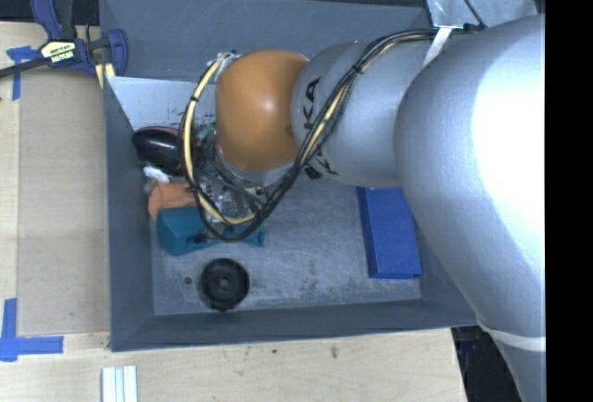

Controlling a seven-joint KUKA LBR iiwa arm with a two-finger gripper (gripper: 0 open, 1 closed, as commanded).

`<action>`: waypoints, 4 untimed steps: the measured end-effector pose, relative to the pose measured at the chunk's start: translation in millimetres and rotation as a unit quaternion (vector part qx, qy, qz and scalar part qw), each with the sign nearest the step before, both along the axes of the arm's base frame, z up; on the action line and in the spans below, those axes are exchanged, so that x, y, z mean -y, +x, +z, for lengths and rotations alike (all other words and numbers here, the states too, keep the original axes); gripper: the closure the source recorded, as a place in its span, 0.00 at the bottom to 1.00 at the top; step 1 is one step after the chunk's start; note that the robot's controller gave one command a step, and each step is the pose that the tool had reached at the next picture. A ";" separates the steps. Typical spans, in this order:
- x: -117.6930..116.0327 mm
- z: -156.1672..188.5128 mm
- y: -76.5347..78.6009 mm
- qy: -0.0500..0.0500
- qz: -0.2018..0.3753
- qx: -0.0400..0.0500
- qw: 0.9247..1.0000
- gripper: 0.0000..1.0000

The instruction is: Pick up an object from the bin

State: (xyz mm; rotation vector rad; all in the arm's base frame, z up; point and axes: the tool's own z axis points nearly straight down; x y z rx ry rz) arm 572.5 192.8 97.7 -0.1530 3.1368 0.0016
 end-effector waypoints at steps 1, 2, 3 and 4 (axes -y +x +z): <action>0.0 0.0 0.0 0.000 0.000 0.000 1.000 1.00; 7.7 41.4 -0.1 -0.002 -0.013 -0.006 1.000 1.00; 17.1 75.7 15.9 0.000 -0.028 0.002 1.000 1.00; 19.4 104.4 3.2 -0.003 -0.021 -0.007 1.000 1.00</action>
Offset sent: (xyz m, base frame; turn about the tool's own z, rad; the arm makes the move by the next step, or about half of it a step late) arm 0.0068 -0.0138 0.0933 0.0587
